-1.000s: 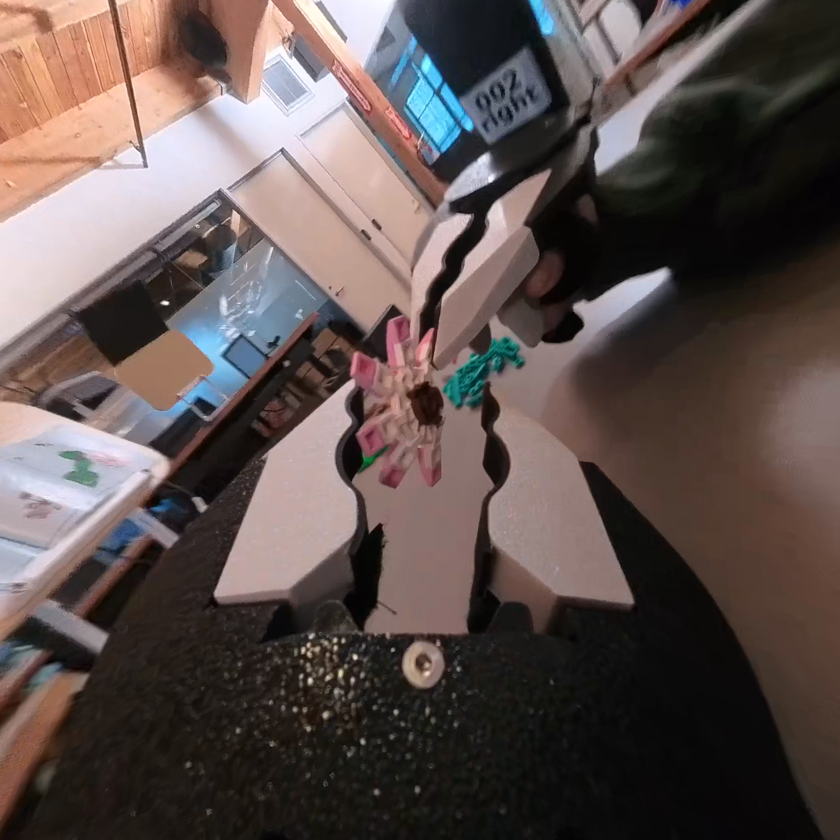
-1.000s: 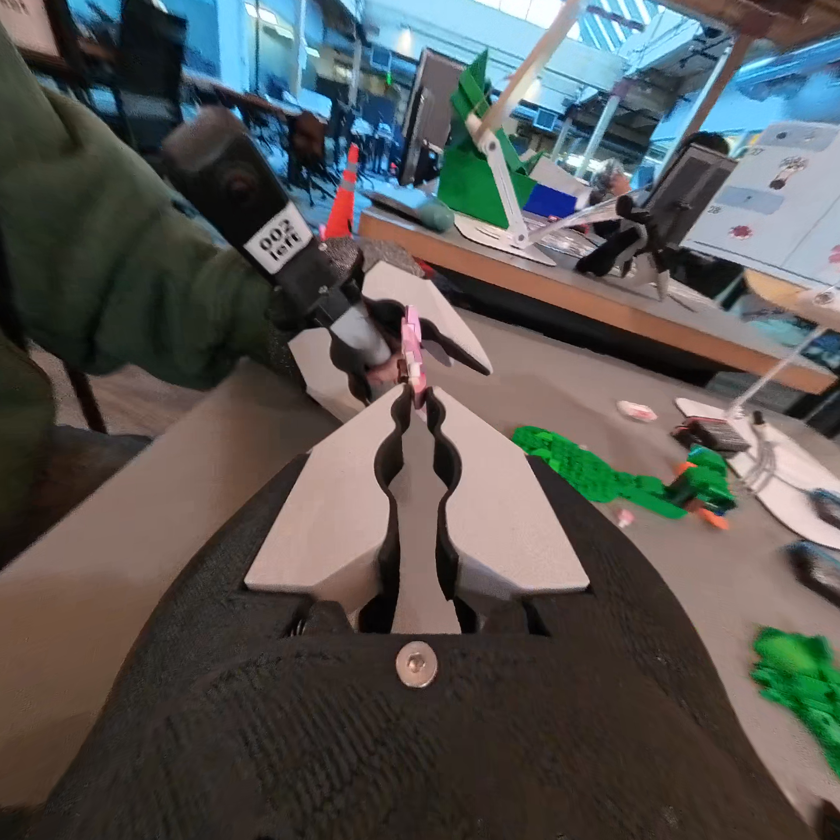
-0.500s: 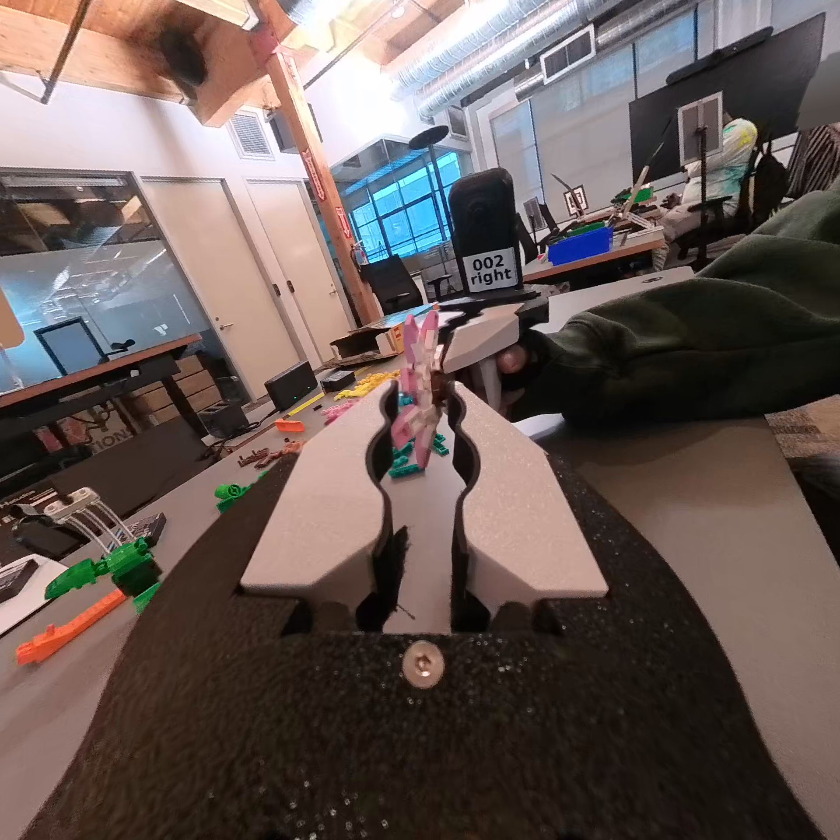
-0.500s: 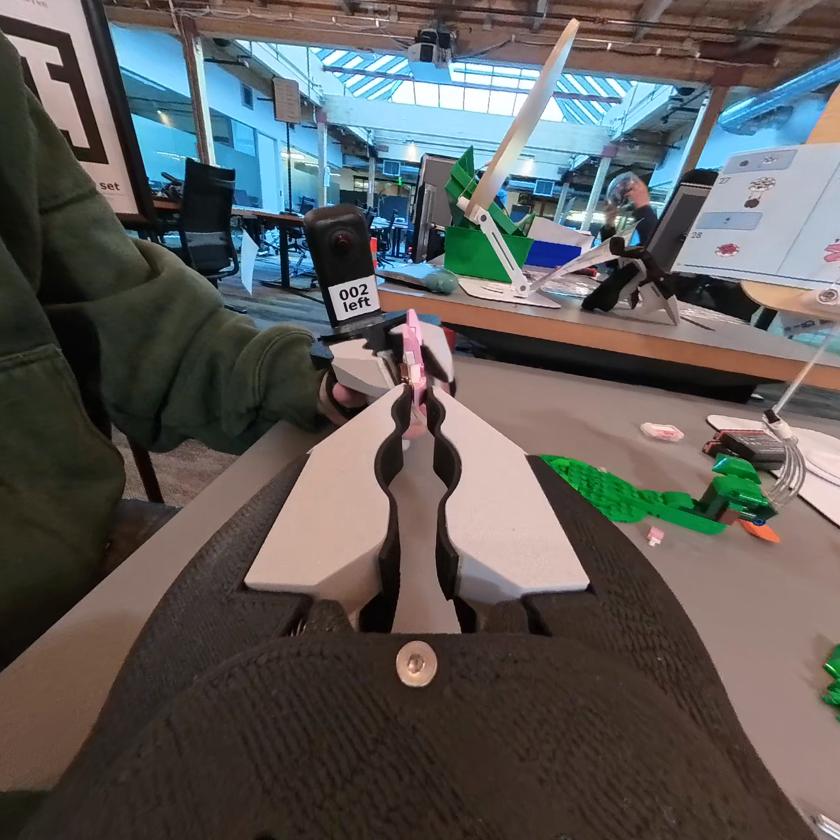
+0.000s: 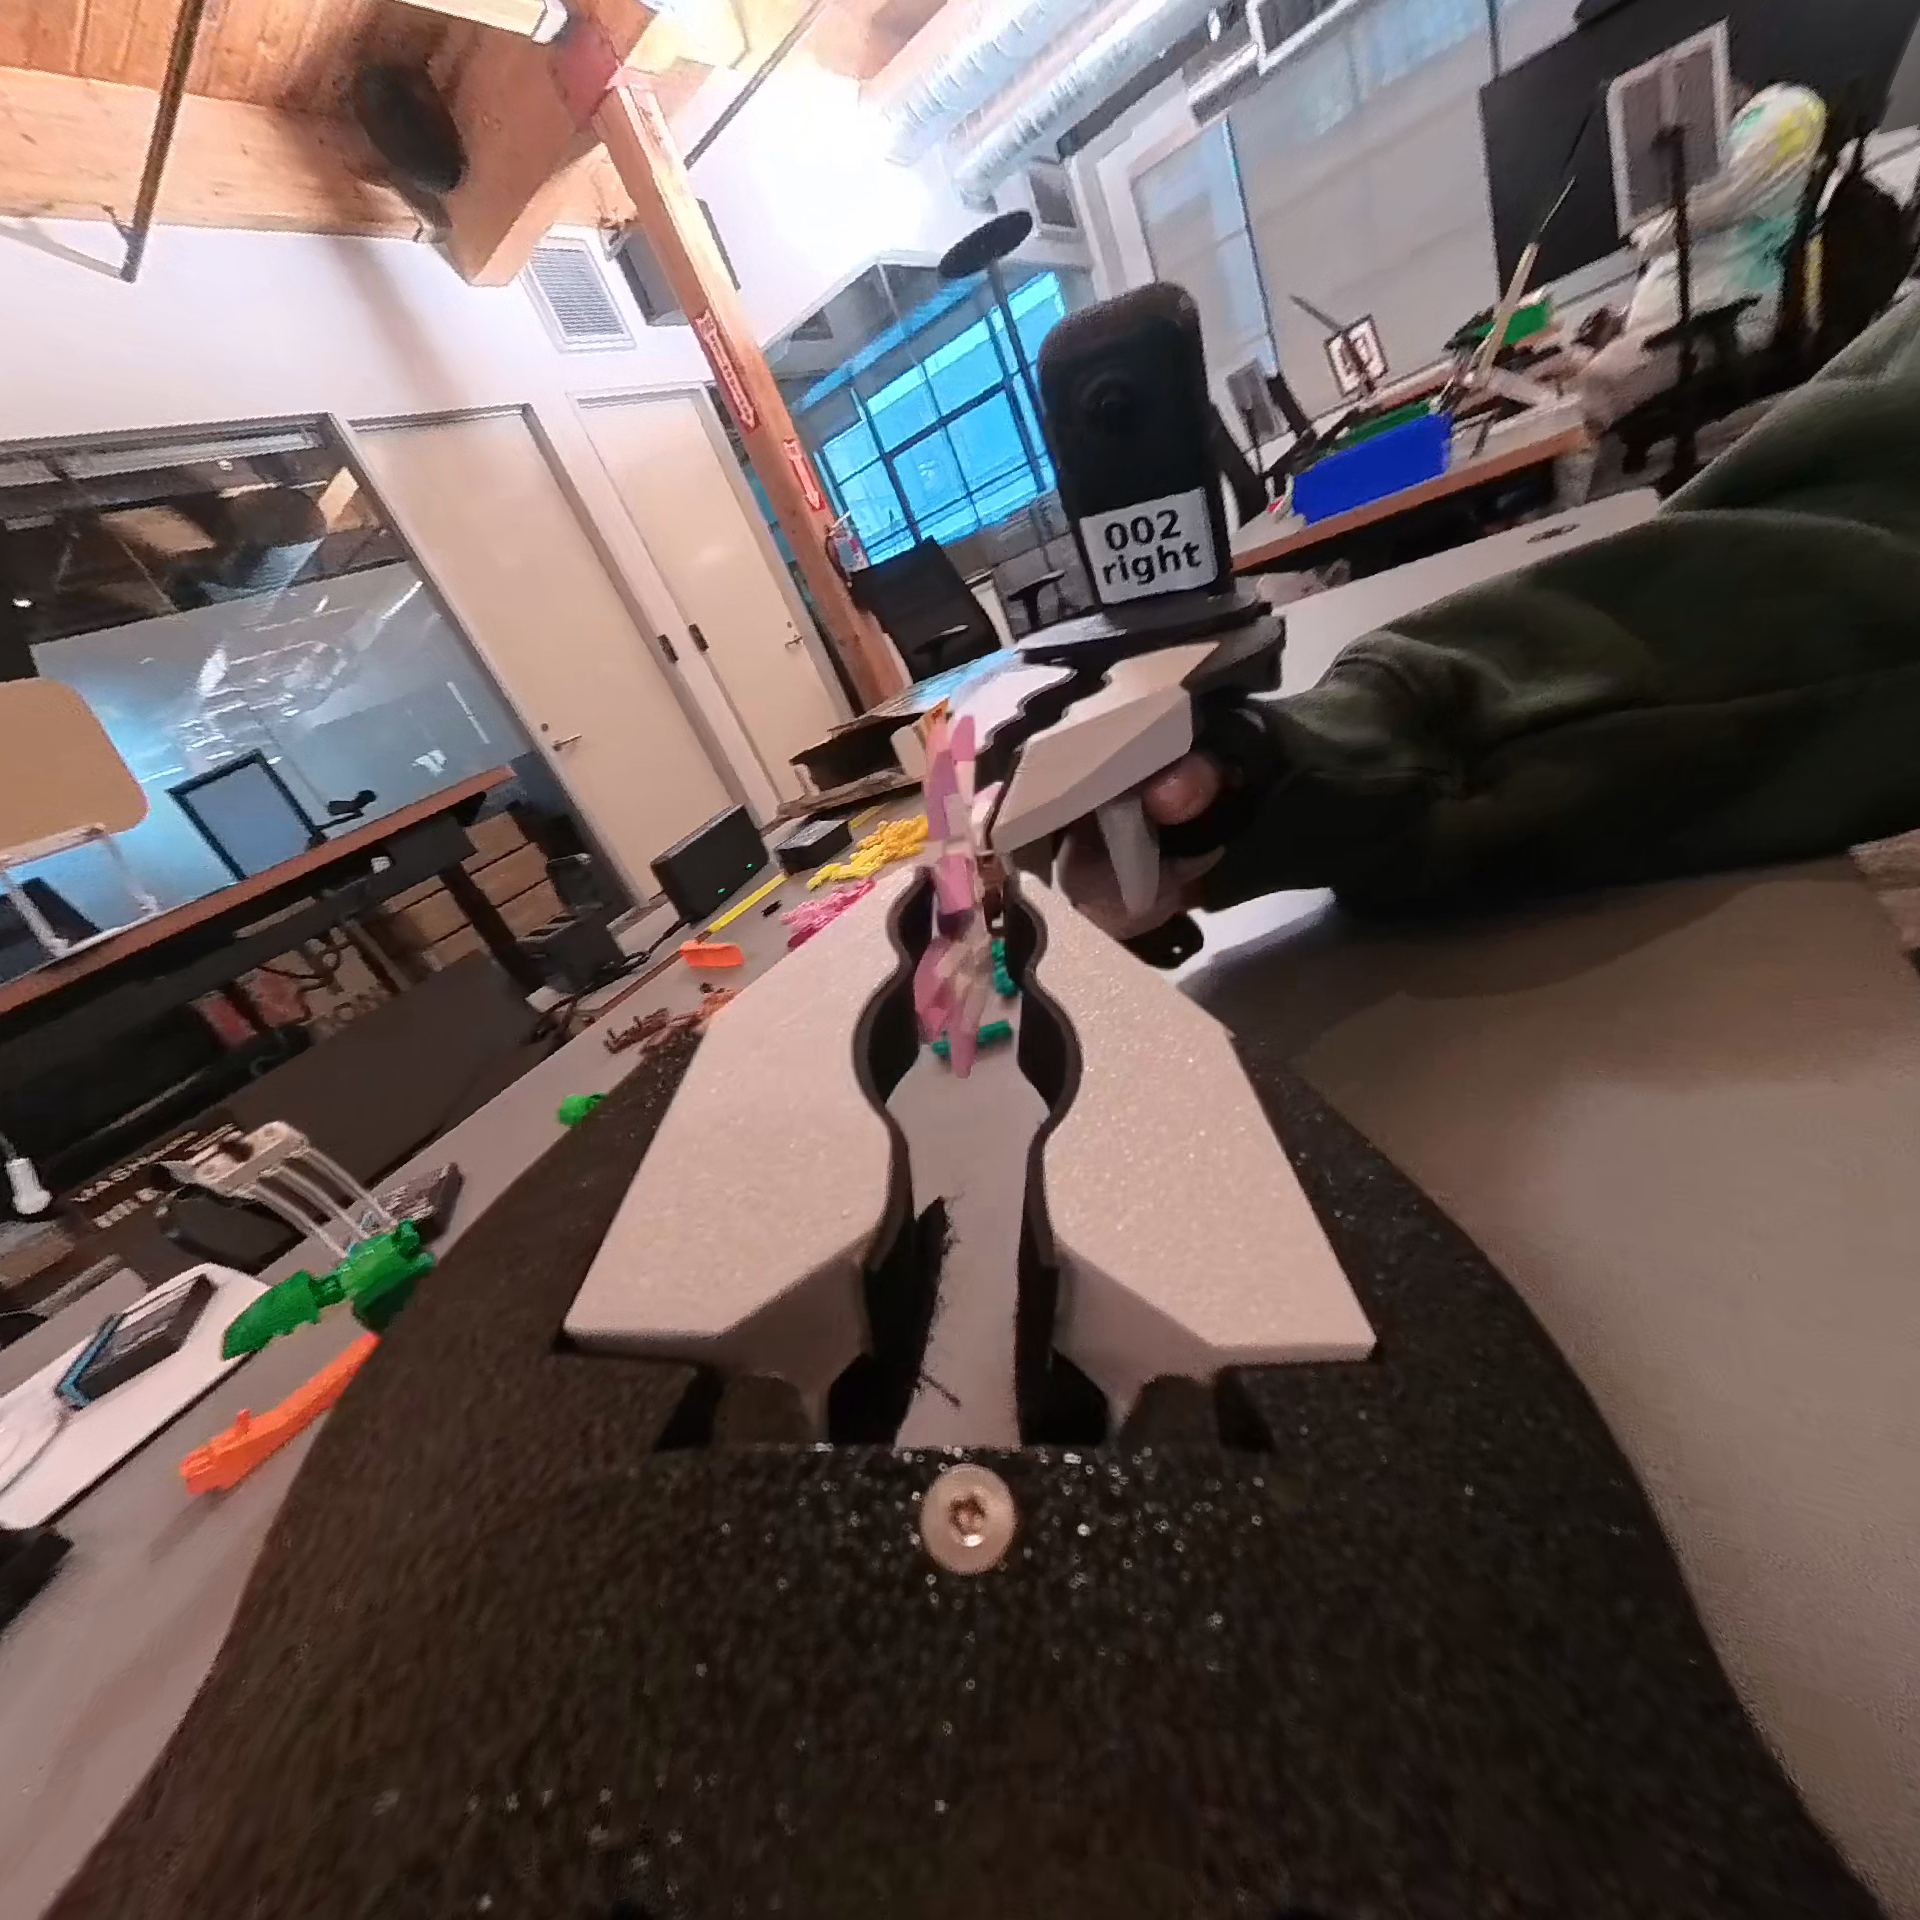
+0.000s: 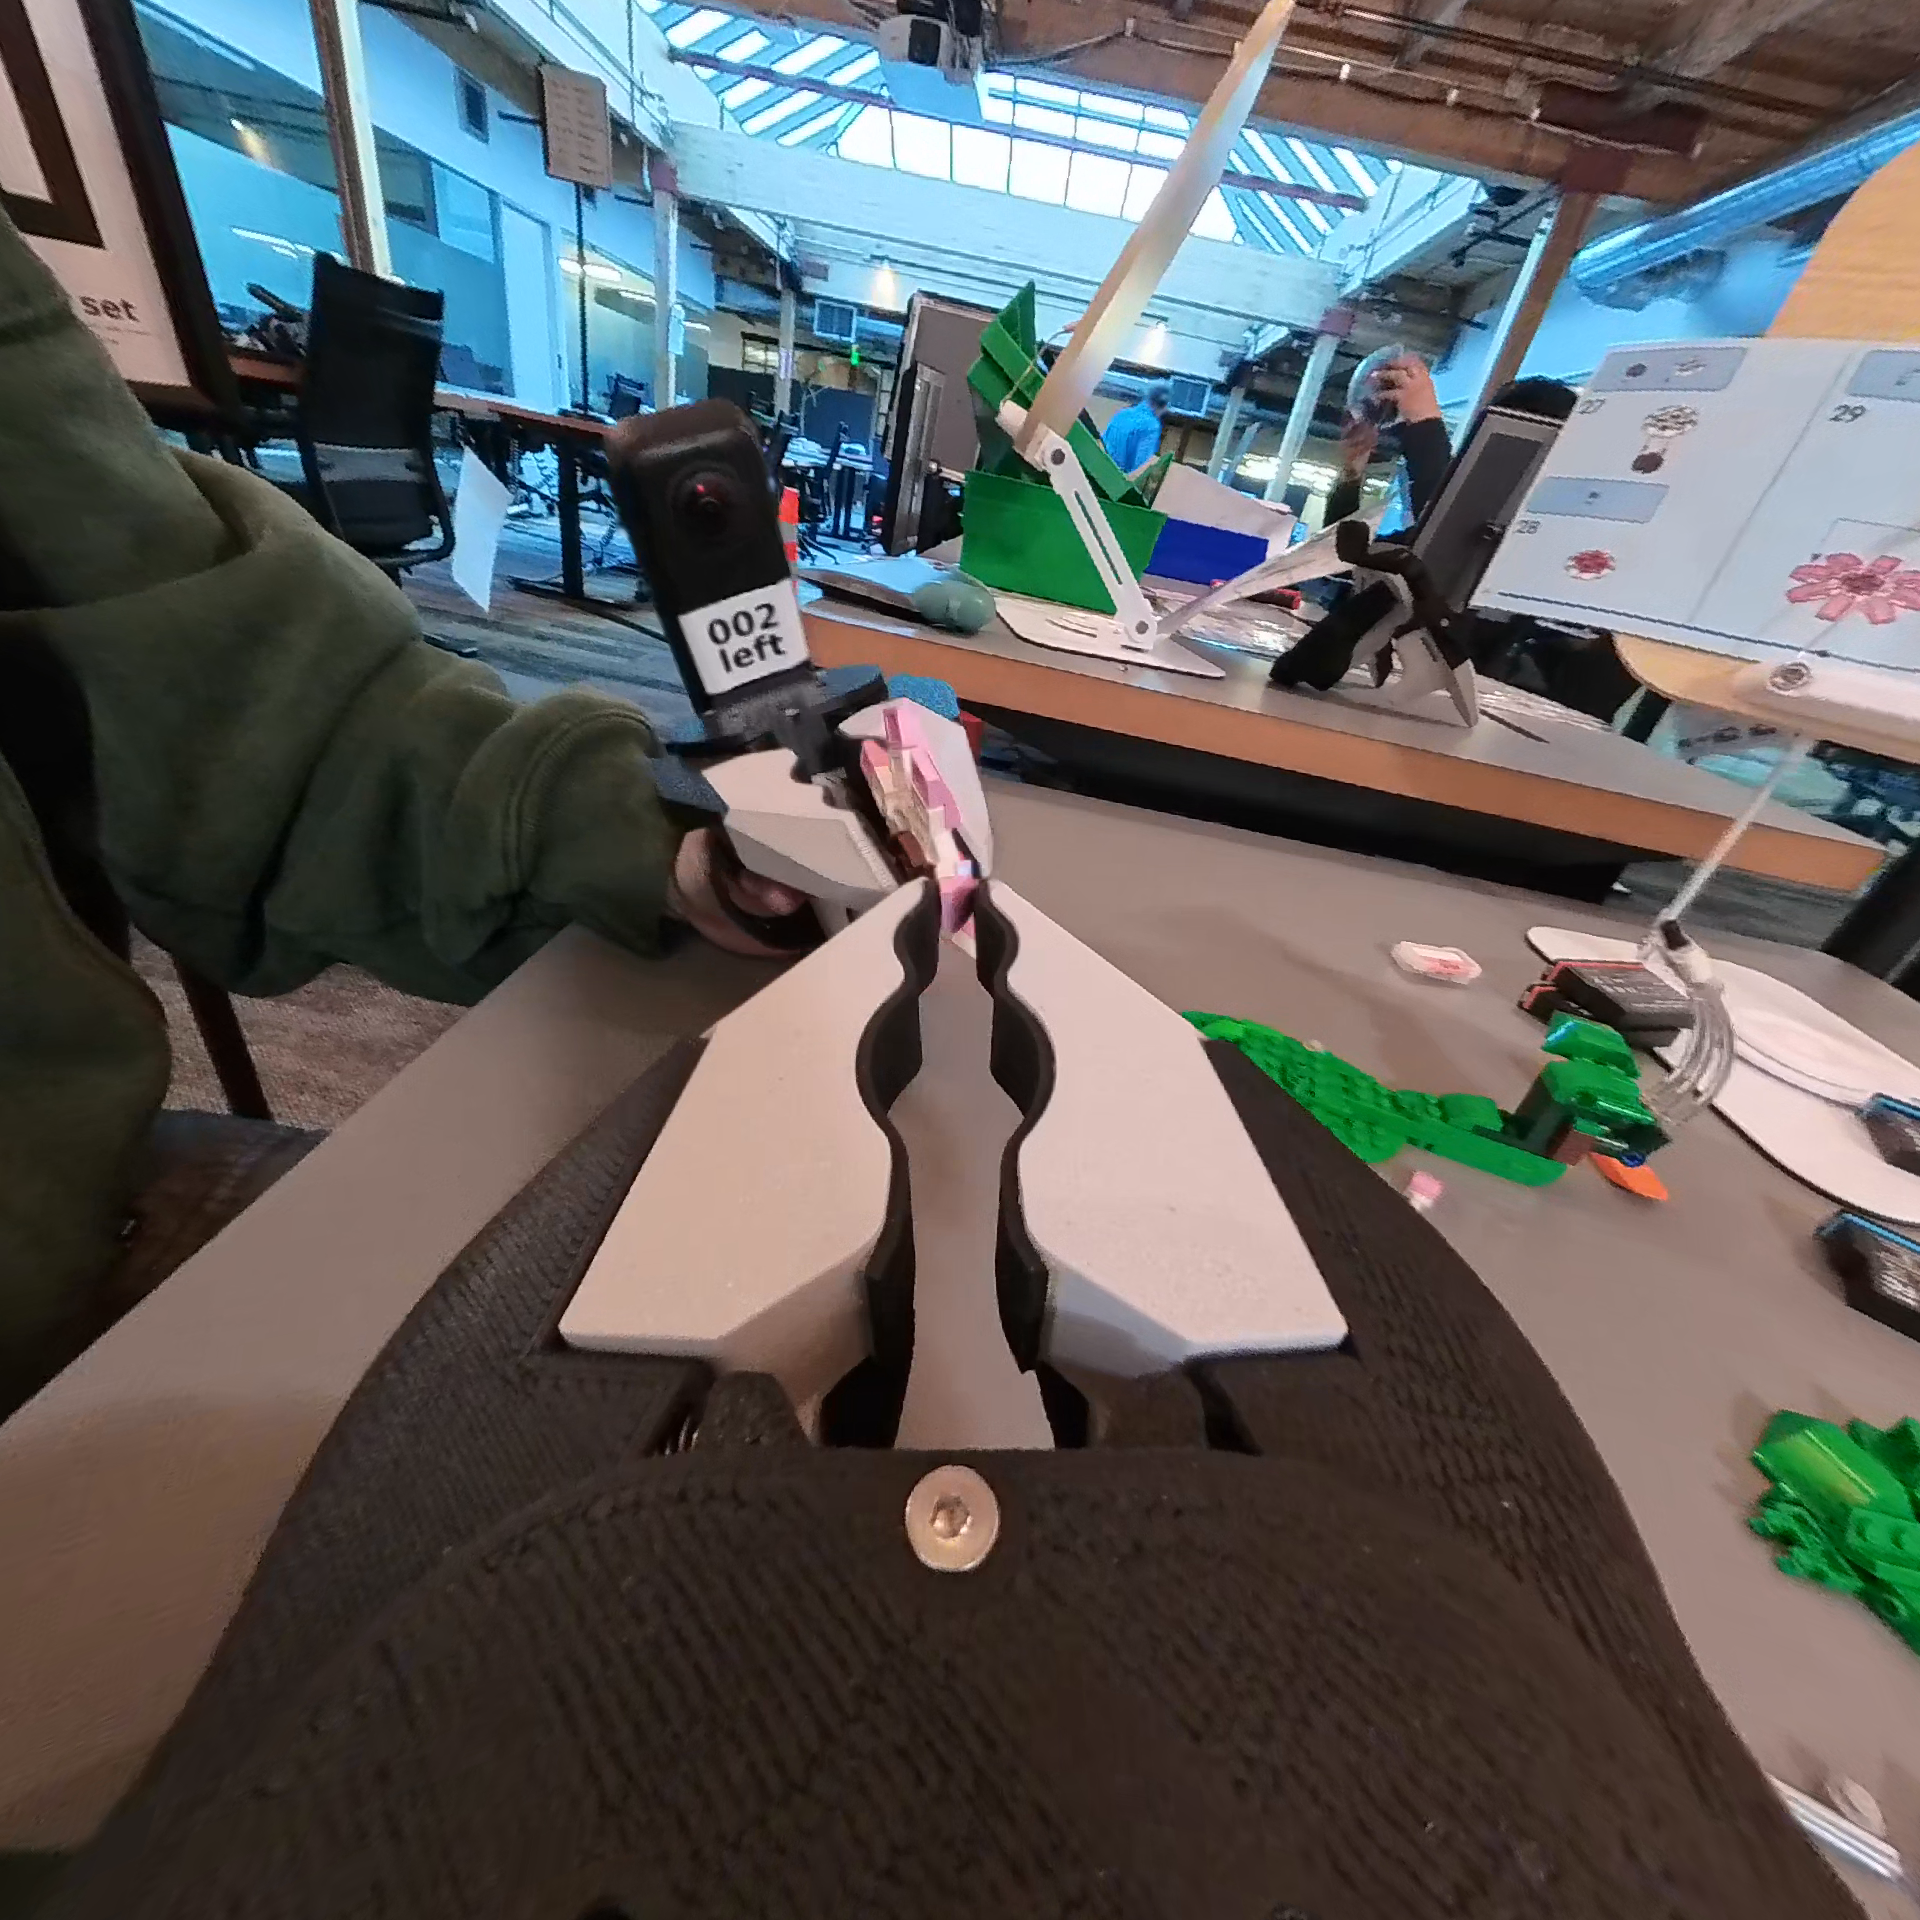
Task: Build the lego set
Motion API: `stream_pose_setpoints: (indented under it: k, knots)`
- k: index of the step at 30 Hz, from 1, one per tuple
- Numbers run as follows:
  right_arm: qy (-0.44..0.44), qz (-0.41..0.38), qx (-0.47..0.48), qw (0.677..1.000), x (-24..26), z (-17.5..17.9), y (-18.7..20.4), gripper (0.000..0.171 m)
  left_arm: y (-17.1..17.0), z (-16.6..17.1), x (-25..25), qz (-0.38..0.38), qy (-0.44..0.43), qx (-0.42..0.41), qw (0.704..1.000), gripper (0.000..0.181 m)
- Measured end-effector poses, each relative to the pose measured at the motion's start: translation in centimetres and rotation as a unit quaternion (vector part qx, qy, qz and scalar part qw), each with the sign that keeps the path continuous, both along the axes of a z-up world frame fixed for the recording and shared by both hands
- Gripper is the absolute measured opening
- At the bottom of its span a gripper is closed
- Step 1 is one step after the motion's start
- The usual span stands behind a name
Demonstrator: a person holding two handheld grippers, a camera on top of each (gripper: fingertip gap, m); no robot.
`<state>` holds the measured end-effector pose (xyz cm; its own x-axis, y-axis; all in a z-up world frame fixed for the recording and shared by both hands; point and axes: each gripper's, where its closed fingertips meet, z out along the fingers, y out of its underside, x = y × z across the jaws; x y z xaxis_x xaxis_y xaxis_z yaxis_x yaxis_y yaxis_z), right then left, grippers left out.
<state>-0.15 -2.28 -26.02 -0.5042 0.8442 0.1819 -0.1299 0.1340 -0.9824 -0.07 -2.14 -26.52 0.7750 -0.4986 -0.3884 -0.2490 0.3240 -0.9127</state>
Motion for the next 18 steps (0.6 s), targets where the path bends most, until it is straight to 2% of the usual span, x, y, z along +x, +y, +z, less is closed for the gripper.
stream_pose_setpoints:
  k: [8, 14, 18]
  knots:
    - [0.010, -0.038, 0.031, 0.999, -0.5, -0.4, 0.5, 0.005, 0.6, -0.3, -0.7, 0.046, 0.038, 0.012, 0.998, 0.009]
    - [0.012, -0.063, 0.036, 0.997, -0.8, -0.3, 1.1, 0.029, 0.9, 0.2, -2.5, 0.094, 0.025, 0.021, 0.995, 0.009]
    - [0.015, -0.078, 0.046, 0.996, -0.9, -0.3, 1.4, 0.028, 1.1, 0.4, -3.6, 0.119, 0.014, 0.024, 0.992, 0.009]
